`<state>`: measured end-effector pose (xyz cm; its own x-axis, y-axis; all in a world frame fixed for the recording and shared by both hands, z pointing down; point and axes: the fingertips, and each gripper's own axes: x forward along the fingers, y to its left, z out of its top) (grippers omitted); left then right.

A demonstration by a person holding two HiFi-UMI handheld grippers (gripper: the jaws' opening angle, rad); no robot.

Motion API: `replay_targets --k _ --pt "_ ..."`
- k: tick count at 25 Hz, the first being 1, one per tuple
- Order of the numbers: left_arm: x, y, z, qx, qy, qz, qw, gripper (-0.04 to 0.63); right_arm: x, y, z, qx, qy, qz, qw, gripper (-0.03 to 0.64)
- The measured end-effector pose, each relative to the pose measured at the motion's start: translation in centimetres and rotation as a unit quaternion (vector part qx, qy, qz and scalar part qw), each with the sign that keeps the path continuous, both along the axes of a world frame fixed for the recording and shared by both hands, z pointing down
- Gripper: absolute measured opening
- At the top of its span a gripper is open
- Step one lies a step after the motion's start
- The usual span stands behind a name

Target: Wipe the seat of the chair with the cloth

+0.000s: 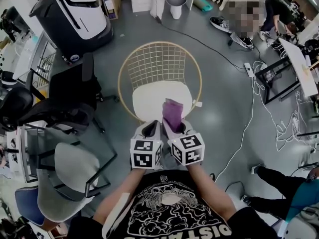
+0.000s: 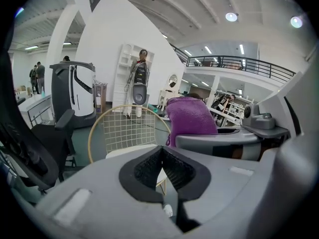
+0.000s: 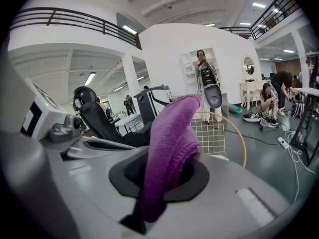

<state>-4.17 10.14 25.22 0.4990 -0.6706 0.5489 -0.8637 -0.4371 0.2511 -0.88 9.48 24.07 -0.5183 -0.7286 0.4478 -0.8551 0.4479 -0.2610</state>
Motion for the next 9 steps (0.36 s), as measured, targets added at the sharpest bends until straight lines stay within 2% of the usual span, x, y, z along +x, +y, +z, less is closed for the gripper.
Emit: replay_targets --k 9 --pt "0.17 -0.04 -0.18 0.000 -0.004 -0.001 1.0000 0.000 0.18 -0.01 -0.15 0.001 0.002 -0.003 1.000 0.060"
